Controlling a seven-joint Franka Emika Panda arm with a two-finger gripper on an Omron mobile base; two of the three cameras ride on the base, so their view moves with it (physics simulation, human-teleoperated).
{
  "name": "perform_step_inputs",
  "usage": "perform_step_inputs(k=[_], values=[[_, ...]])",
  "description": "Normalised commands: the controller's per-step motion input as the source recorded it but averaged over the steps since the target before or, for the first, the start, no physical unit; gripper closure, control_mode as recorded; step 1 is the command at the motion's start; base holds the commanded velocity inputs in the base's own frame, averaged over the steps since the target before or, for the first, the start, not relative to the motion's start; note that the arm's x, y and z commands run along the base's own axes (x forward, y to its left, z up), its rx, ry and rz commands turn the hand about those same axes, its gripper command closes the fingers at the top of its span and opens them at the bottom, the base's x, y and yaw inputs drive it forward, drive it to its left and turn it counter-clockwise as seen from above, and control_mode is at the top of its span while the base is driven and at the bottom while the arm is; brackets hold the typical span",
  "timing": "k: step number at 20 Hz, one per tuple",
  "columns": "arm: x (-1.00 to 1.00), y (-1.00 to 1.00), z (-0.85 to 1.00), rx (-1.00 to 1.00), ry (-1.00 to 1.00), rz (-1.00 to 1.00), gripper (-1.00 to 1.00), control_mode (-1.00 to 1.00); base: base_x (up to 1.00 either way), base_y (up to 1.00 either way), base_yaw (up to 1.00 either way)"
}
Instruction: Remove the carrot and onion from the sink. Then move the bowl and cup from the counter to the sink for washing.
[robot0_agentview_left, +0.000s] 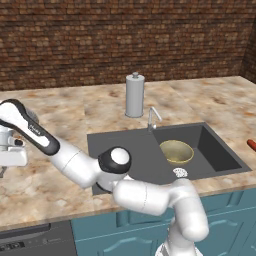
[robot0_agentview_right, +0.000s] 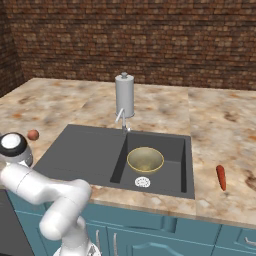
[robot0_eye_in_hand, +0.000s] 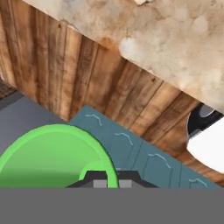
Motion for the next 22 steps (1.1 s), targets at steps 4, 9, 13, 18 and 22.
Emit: perform_step_inputs(k=[4,9,13,18,22], values=[[-0.69,-0.37,0.2,0.26,0.25,0.0,1.0,-1.0,0.0,0.0,0.0],[-0.68,-0.39,0.23,0.26,0.24,0.0,1.0,-1.0,0.0,0.0,0.0],[-0.62,-0.42,0.27,0.23,0.19,0.0,1.0,-1.0,0.0,0.0,0.0],[-0.49,-0.51,0.19,0.04,-0.05,0.0,1.0,-1.0,0.0,0.0,0.0],[-0.54,-0.55,0.22,0.07,-0.02,0.0,1.0,-1.0,0.0,0.0,0.0]])
